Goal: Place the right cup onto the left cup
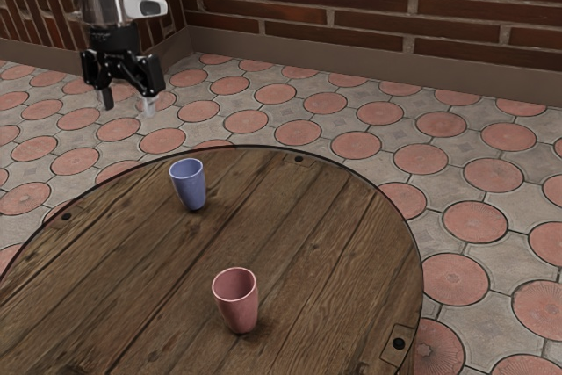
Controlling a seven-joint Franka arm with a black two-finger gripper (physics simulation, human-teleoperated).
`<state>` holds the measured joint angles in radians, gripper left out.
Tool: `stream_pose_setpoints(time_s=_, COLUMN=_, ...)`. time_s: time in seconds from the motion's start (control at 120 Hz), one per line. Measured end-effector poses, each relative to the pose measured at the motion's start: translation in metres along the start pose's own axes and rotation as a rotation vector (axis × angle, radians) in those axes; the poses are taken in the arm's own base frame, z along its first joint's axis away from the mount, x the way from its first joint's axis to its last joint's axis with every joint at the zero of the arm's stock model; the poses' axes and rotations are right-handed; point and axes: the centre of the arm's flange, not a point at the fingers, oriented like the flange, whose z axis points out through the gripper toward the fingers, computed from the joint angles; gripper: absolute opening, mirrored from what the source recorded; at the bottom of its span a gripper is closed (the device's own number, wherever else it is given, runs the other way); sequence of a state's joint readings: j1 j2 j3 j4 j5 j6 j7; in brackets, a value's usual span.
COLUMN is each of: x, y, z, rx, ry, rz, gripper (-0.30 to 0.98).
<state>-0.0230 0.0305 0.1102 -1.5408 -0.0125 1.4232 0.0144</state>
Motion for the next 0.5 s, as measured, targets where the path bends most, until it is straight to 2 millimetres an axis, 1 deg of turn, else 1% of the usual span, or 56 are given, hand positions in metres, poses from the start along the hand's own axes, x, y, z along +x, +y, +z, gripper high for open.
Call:
stream_pose_setpoints(time_s=0.15, x=0.008, y=0.029, z=-0.007, rx=0.009, ry=0.075, rz=0.055, gripper=0.69)
stream_pose_setpoints(time_s=0.258, x=0.01, y=0.042, z=-0.006, rx=0.013, ry=0.096, rz=0.082, gripper=0.69)
stream_pose_setpoints(time_s=0.3, x=0.012, y=0.045, z=0.003, rx=0.015, ry=0.087, rz=0.09, gripper=0.69)
stream_pose_setpoints(time_s=0.433, x=0.017, y=0.05, z=0.046, rx=0.017, ry=0.051, rz=0.111, gripper=0.69)
stream_pose_setpoints(time_s=0.5, x=0.017, y=0.052, z=0.063, rx=0.016, ry=0.045, rz=0.121, gripper=0.69)
